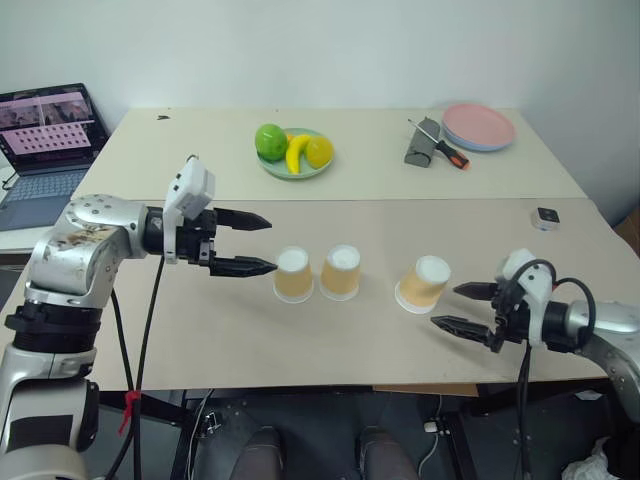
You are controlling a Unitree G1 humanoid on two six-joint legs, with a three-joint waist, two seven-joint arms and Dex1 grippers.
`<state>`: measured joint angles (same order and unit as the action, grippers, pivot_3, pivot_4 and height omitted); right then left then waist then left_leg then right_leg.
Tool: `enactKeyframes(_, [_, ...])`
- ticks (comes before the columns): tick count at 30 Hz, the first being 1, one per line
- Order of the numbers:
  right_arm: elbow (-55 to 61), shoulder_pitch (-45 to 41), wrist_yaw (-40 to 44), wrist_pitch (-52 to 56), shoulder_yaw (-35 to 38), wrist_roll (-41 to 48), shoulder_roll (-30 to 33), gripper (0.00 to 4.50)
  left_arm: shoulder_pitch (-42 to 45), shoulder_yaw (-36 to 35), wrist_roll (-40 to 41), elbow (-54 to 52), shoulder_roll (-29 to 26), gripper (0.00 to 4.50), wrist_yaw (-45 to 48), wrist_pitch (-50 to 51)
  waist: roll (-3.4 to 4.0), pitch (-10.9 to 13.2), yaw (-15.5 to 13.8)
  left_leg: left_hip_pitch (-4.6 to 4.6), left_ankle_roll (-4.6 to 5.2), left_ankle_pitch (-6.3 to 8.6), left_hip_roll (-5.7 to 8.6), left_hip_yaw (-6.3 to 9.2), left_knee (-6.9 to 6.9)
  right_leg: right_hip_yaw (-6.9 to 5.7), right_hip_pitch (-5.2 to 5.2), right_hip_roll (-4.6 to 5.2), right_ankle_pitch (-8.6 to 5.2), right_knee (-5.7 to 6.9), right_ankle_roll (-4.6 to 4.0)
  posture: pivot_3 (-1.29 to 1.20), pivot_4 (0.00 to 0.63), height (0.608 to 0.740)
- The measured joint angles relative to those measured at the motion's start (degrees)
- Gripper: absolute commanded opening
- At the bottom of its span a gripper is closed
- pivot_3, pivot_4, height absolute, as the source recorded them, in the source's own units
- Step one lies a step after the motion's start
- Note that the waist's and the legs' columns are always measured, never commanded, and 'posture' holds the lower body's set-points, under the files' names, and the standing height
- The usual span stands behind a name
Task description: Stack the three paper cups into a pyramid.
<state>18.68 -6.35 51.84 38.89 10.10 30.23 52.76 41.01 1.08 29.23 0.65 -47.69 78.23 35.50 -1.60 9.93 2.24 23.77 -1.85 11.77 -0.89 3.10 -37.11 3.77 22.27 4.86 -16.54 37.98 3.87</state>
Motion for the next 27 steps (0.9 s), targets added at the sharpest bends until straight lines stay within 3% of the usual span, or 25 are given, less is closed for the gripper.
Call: enactKeyframes(27, [-10.70,-14.35,-1.48,-5.12,-7.14,-7.19,-7.42,4.50,-0.02,0.10,-0.04,-0.69,0.47,4.46,-1.79,-0.08,0.01,0.00,0.16,0.00,0.00,0.00,0.00,0.01,0.00,0.00,0.02,0.00,0.00,0.04,0.00,0.00,0.150,0.740])
